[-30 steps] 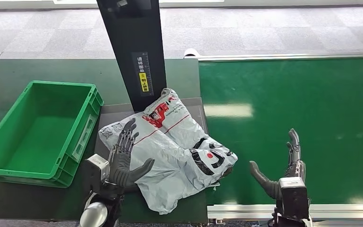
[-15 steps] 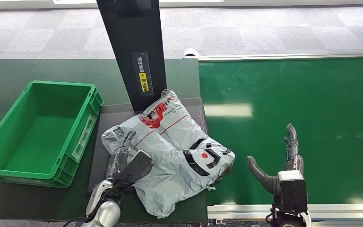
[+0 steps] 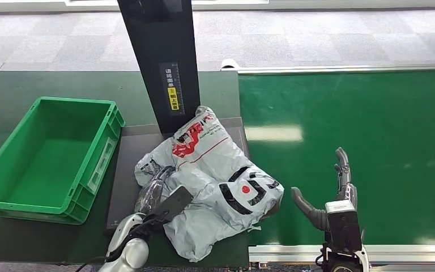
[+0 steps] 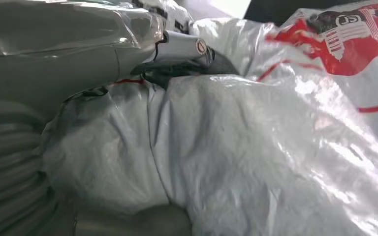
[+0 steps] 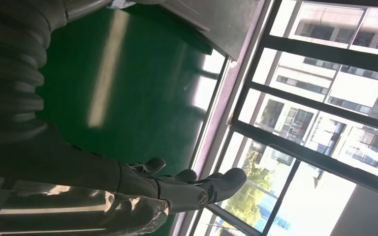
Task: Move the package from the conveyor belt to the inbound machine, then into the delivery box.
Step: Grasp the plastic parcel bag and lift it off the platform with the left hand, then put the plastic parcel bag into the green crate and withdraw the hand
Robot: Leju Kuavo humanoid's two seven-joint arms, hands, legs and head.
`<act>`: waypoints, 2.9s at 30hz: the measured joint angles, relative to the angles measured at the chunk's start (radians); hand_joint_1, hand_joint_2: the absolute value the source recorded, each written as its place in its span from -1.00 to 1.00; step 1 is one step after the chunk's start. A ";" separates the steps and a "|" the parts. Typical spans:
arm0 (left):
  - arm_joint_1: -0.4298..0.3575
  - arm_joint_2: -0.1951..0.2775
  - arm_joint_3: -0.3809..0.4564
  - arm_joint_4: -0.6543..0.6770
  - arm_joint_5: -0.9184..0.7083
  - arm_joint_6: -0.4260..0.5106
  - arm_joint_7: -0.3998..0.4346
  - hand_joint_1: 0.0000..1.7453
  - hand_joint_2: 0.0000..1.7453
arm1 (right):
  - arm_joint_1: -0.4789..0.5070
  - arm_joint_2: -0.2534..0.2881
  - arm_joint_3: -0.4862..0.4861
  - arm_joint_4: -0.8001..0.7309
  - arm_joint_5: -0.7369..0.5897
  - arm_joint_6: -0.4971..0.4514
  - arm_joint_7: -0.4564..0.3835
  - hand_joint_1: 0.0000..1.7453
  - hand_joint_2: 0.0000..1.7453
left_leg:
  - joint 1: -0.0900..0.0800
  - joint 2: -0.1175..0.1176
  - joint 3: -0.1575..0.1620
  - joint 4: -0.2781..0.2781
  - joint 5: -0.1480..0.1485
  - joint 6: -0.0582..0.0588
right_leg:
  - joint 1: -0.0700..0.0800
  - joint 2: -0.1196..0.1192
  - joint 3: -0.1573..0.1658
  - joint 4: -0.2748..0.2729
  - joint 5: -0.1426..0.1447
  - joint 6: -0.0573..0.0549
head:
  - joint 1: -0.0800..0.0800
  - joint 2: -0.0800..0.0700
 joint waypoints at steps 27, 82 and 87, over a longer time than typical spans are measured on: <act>0.094 -0.007 0.079 -0.429 0.518 0.552 -0.596 1.00 1.00 | 0.002 0.006 -0.011 0.011 -0.067 -0.004 -0.011 -1.00 1.00 | 0.000 0.000 -0.003 0.000 0.000 0.000 | 0.000 0.000 -0.003 0.000 0.000 0.000 | 0.000 0.000; -0.447 0.409 0.613 -0.007 -0.544 0.562 0.156 1.00 1.00 | 0.050 -0.024 0.016 -0.017 -0.080 -0.015 0.014 -1.00 1.00 | 0.002 0.007 -0.004 0.000 0.003 -0.004 | 0.003 0.008 -0.009 0.004 0.002 -0.003 | 0.000 0.000; -0.442 0.363 0.702 -0.119 -0.541 0.562 -0.044 -0.30 1.00 | 0.050 -0.026 0.018 -0.017 -0.092 -0.033 0.012 -1.00 1.00 | 0.002 0.008 -0.004 0.000 0.003 -0.004 | 0.002 0.008 -0.009 0.004 0.002 -0.003 | 0.000 0.000</act>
